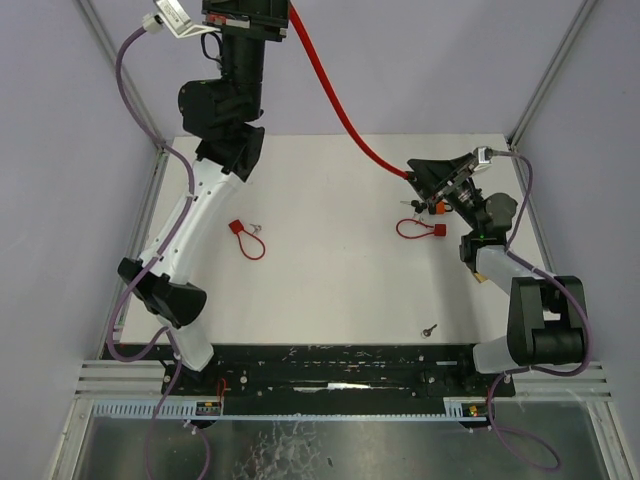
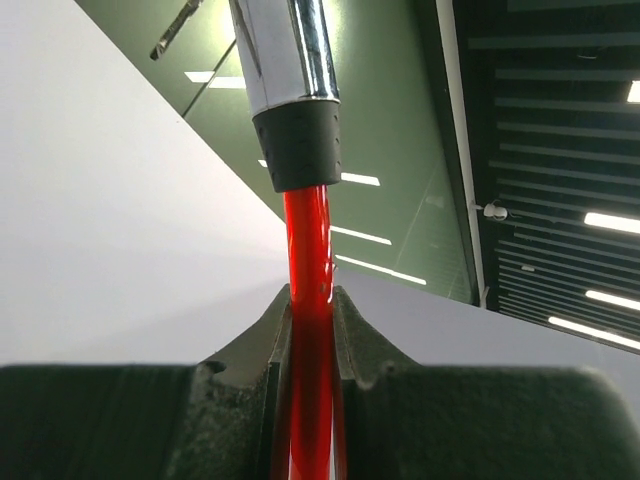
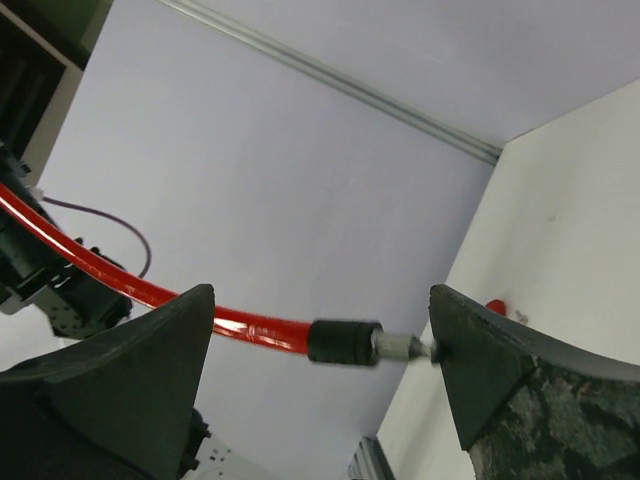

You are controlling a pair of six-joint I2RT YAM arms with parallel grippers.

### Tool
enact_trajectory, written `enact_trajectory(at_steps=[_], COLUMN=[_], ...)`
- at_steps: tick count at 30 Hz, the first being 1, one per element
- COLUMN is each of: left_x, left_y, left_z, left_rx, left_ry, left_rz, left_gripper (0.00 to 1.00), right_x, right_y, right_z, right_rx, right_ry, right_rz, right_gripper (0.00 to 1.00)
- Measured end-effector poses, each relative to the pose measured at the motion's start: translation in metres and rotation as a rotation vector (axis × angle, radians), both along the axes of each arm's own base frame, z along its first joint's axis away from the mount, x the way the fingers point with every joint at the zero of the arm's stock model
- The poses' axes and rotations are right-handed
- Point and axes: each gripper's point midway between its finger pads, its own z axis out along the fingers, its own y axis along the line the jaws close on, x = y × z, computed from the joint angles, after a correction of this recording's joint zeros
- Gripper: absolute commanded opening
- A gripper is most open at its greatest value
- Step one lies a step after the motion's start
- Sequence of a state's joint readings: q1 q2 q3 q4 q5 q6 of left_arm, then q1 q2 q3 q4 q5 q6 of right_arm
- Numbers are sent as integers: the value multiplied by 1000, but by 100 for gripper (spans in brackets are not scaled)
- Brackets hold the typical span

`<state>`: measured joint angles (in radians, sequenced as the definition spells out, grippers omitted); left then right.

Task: Lock with the key

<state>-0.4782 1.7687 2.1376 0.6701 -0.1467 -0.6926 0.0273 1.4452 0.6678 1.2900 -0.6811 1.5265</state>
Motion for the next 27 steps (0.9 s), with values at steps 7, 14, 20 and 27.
enact_trajectory(at_steps=[7, 14, 20, 27], left_x=[3, 17, 28, 31], left_y=[9, 8, 0, -33], left_z=[1, -10, -26, -53], left_rx=[30, 108, 204, 403], left_ry=[0, 46, 83, 39], left_rz=[53, 71, 32, -137], left_gripper=[0, 0, 0, 0], right_x=[21, 14, -18, -42], right_y=[-21, -14, 7, 20], right_z=[-27, -10, 35, 26], right_rx=[-126, -266, -364, -447], right_ry=[15, -170, -467, -544], right_rz=[-125, -68, 90, 239], right_gripper=[97, 94, 93, 100])
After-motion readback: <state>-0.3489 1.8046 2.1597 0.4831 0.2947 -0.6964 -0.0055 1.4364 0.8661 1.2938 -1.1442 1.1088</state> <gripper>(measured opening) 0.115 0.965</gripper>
